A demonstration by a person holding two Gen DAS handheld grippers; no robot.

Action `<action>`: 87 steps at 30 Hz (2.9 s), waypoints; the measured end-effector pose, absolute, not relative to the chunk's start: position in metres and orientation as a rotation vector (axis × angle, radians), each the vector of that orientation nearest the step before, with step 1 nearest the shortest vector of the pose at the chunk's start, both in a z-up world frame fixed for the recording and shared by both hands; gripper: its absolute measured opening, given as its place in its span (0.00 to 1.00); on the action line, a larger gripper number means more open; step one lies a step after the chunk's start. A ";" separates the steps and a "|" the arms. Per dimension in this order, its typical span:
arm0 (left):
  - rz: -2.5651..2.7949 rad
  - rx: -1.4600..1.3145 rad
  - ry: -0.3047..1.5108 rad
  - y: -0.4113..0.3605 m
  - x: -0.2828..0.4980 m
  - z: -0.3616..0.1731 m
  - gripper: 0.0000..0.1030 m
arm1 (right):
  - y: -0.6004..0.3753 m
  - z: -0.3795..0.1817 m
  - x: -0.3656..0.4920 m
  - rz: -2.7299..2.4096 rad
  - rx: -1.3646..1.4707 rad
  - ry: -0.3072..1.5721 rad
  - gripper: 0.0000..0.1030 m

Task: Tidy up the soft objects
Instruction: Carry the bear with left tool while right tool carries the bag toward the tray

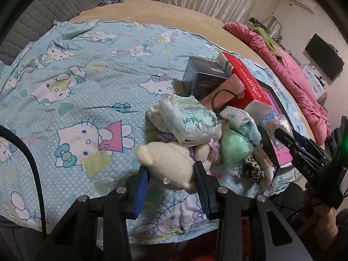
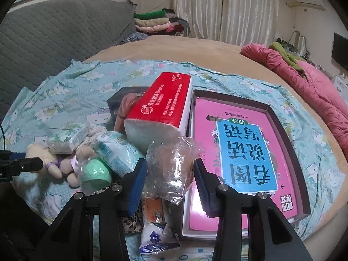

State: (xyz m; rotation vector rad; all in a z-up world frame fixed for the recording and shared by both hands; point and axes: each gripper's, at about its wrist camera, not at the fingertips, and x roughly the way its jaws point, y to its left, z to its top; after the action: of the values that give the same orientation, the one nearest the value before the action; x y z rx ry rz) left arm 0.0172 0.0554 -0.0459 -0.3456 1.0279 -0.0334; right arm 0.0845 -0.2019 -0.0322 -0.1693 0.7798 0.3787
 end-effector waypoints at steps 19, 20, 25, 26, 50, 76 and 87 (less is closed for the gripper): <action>0.000 -0.337 0.908 0.053 -0.010 0.018 0.39 | -0.228 -0.009 0.075 0.391 -0.063 0.726 0.44; -0.003 -0.330 0.905 0.050 -0.008 0.021 0.39 | -0.230 -0.007 0.075 0.390 -0.054 0.723 0.44; -0.007 -0.316 0.918 0.040 -0.003 0.027 0.40 | -0.239 -0.005 0.076 0.384 -0.019 0.728 0.44; -0.012 -0.308 0.922 0.037 -0.003 0.027 0.40 | -0.241 -0.005 0.076 0.382 -0.014 0.729 0.44; -0.130 -0.217 0.933 -0.026 0.020 0.043 0.40 | -0.279 0.006 0.082 0.321 0.102 0.700 0.44; -0.285 -0.151 0.899 -0.168 0.111 0.042 0.40 | -0.389 -0.002 0.103 0.045 0.281 0.692 0.44; -0.306 -0.111 0.987 -0.196 0.129 -0.004 0.40 | -0.390 -0.029 0.116 0.045 0.256 0.822 0.44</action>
State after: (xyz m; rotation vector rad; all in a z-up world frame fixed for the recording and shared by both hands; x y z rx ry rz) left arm 0.1294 -0.1963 -0.0036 -0.1114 0.9868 -0.3061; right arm 0.1160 -0.3901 -0.0293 0.2561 0.8216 0.0455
